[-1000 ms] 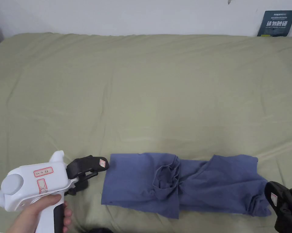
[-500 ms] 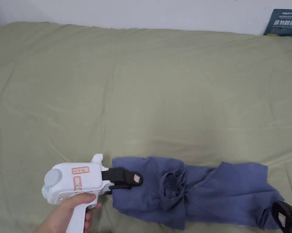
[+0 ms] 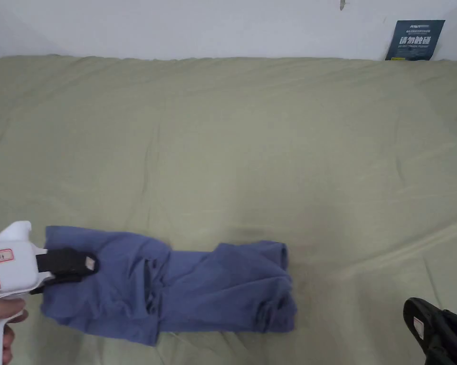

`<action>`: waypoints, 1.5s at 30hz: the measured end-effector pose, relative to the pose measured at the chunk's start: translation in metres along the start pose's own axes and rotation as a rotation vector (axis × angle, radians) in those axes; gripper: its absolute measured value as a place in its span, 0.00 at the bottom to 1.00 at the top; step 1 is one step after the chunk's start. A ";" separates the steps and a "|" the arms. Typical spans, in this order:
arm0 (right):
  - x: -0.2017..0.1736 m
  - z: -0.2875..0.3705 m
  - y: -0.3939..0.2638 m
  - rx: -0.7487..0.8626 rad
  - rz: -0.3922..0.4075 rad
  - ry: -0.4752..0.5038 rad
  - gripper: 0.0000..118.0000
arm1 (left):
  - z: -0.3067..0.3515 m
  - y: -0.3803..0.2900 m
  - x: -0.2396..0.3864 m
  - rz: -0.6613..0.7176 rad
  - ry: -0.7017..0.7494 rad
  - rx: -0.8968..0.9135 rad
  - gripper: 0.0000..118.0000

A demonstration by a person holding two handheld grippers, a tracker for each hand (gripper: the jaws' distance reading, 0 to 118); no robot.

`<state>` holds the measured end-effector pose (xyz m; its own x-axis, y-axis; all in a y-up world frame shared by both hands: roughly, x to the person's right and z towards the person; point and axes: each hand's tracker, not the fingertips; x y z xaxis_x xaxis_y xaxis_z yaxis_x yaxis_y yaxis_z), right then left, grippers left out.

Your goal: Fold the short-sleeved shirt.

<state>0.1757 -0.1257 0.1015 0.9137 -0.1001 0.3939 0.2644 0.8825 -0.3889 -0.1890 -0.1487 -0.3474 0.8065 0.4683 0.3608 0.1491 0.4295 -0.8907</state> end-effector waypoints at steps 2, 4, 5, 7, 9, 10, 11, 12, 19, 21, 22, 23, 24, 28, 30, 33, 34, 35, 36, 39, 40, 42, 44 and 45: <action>-0.002 0.000 -0.001 0.011 -0.004 0.010 0.00 | 0.006 0.002 0.007 -0.045 0.064 0.000 0.06; -0.006 0.001 -0.002 0.016 -0.001 0.019 0.00 | 0.005 0.001 0.021 -0.041 0.076 -0.010 0.06; -0.007 0.002 -0.002 0.017 0.007 0.024 0.00 | 0.006 -0.006 0.043 -0.089 0.093 0.009 0.06; -0.009 0.004 -0.002 0.024 0.018 0.031 0.00 | 0.003 -0.017 0.080 -0.171 0.072 0.026 0.06; -0.010 0.005 -0.002 0.033 0.022 0.037 0.00 | -0.016 -0.031 0.122 -0.214 0.047 0.008 0.06; -0.010 0.005 -0.002 0.035 0.021 0.039 0.00 | -0.028 -0.039 0.141 -0.240 0.064 -0.015 0.06; -0.010 0.006 -0.002 0.039 0.020 0.040 0.00 | -0.043 -0.051 0.164 -0.274 0.076 -0.033 0.06; -0.009 0.007 -0.003 0.043 0.018 0.041 0.00 | -0.064 -0.055 0.171 -0.314 0.081 -0.055 0.06; -0.003 0.021 -0.002 0.068 -0.011 0.035 0.00 | -0.168 -0.114 0.215 -0.463 0.294 -0.065 0.15; -0.001 0.025 -0.002 0.080 -0.004 0.032 0.00 | -0.156 -0.114 0.214 -0.397 0.197 -0.058 0.53; 0.000 0.025 -0.003 0.086 0.002 0.030 0.00 | -0.147 -0.105 0.208 -0.344 0.087 -0.092 0.75; 0.000 0.024 -0.002 0.086 0.004 0.031 0.00 | -0.138 -0.098 0.204 -0.289 -0.017 -0.120 0.86; 0.001 0.023 -0.002 0.083 0.000 0.034 0.00 | -0.130 -0.088 0.202 -0.247 -0.070 -0.139 0.85; 0.002 0.019 -0.002 0.072 -0.022 0.045 0.00 | -0.063 -0.070 0.191 -0.267 -0.180 -0.021 0.86; 0.001 0.017 -0.003 0.068 -0.024 0.052 0.00 | -0.044 -0.061 0.177 -0.271 -0.136 0.038 0.85; -0.002 0.013 -0.005 0.054 -0.022 0.056 0.00 | -0.036 -0.063 0.153 -0.239 -0.064 0.145 0.78; -0.002 0.012 -0.006 0.049 -0.023 0.056 0.00 | -0.039 -0.066 0.147 -0.195 -0.075 0.144 0.59; -0.003 0.012 -0.007 0.046 -0.023 0.054 0.00 | -0.044 -0.071 0.144 -0.154 -0.110 0.123 0.21; -0.003 0.011 -0.007 0.044 -0.023 0.053 0.00 | -0.054 -0.078 0.145 -0.139 -0.119 0.095 0.09; -0.001 0.009 -0.009 0.032 -0.024 0.047 0.00 | -0.088 -0.107 0.160 -0.164 -0.133 -0.014 0.09; -0.001 0.009 -0.009 0.028 -0.023 0.043 0.00 | -0.103 -0.114 0.164 -0.149 -0.178 -0.035 0.09; 0.001 0.005 -0.011 0.012 -0.020 0.038 0.00 | -0.132 -0.131 0.183 -0.130 -0.297 -0.112 0.09; 0.003 0.002 -0.012 -0.007 -0.015 0.027 0.00 | -0.162 -0.144 0.200 -0.157 -0.216 -0.158 0.09; 0.003 0.001 -0.012 -0.016 -0.012 0.024 0.00 | -0.171 -0.147 0.203 -0.157 -0.225 -0.141 0.09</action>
<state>0.1746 -0.1359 0.1084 0.9177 -0.1218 0.3780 0.2797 0.8740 -0.3974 0.0508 -0.2482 -0.1906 0.6227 0.5706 0.5354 0.3527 0.4061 -0.8430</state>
